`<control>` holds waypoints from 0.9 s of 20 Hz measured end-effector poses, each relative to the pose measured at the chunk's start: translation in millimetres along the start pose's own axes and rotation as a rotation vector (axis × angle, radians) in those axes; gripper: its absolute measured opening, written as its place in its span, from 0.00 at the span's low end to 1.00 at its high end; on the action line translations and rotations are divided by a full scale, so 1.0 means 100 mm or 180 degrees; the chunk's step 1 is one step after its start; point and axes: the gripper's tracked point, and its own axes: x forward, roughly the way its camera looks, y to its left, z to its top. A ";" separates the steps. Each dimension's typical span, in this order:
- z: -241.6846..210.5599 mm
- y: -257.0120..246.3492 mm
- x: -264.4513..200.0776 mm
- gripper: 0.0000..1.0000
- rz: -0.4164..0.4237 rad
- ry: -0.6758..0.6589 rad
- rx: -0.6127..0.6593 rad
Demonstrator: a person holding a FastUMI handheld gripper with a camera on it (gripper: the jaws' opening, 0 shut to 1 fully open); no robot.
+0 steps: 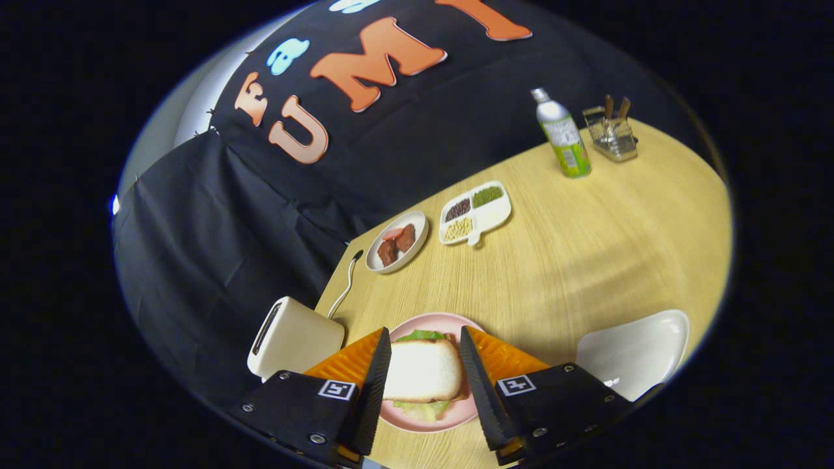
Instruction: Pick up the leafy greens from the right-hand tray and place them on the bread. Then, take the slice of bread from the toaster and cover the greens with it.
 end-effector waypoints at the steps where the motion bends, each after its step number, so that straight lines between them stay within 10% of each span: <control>1: 0.13 0.01 -0.10 0.68 -0.0037 -0.0147 -0.0110; 18: 1.28 0.70 -1.90 0.97 -0.0830 -0.1641 -0.1528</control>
